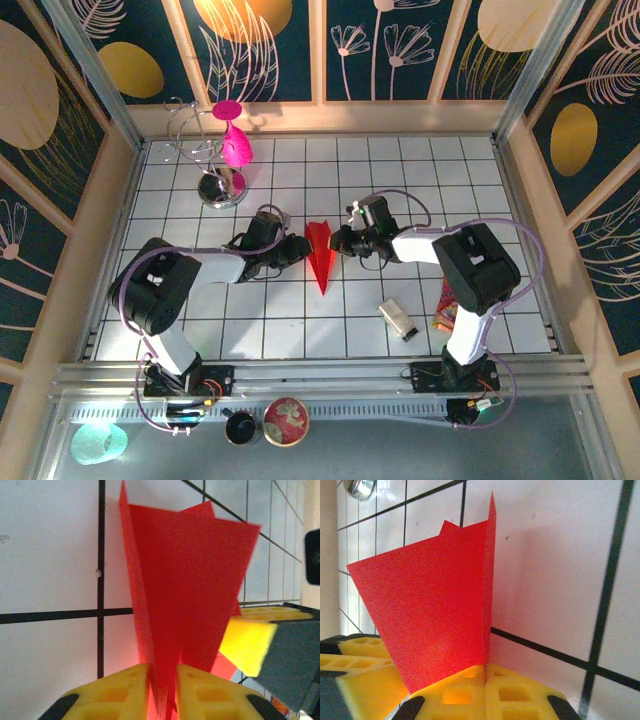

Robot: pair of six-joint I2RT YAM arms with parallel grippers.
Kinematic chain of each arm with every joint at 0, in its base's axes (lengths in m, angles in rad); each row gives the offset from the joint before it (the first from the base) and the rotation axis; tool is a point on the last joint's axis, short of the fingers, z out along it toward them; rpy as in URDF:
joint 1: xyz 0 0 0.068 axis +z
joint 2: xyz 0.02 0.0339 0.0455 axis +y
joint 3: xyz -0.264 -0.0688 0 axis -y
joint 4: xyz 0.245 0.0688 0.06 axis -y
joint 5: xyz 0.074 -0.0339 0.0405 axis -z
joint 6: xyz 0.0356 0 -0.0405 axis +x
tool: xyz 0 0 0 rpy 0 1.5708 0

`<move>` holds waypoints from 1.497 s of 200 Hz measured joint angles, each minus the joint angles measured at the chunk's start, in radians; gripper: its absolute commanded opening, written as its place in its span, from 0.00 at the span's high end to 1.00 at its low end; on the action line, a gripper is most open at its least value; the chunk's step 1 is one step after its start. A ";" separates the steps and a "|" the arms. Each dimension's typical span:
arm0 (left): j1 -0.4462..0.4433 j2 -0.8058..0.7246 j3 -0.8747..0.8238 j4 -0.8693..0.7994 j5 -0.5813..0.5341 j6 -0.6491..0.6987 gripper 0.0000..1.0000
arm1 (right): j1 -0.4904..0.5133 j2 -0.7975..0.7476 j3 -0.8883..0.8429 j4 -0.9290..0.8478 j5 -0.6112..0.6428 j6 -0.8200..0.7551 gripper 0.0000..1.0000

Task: Fold a paper plane with a square sheet of paper (pick it up from the middle)
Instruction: Turn over a paper plane at the center of the table.

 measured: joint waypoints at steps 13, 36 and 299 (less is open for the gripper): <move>0.000 0.005 0.000 -0.006 0.000 0.000 0.85 | -0.007 0.000 0.000 0.001 0.000 0.000 1.00; 0.000 0.016 0.009 -0.026 0.000 0.001 0.88 | -0.010 0.000 0.000 0.004 0.000 0.000 1.00; 0.020 0.032 0.085 -0.193 -0.188 0.035 0.78 | -0.081 0.033 -0.010 0.052 -0.020 0.000 1.00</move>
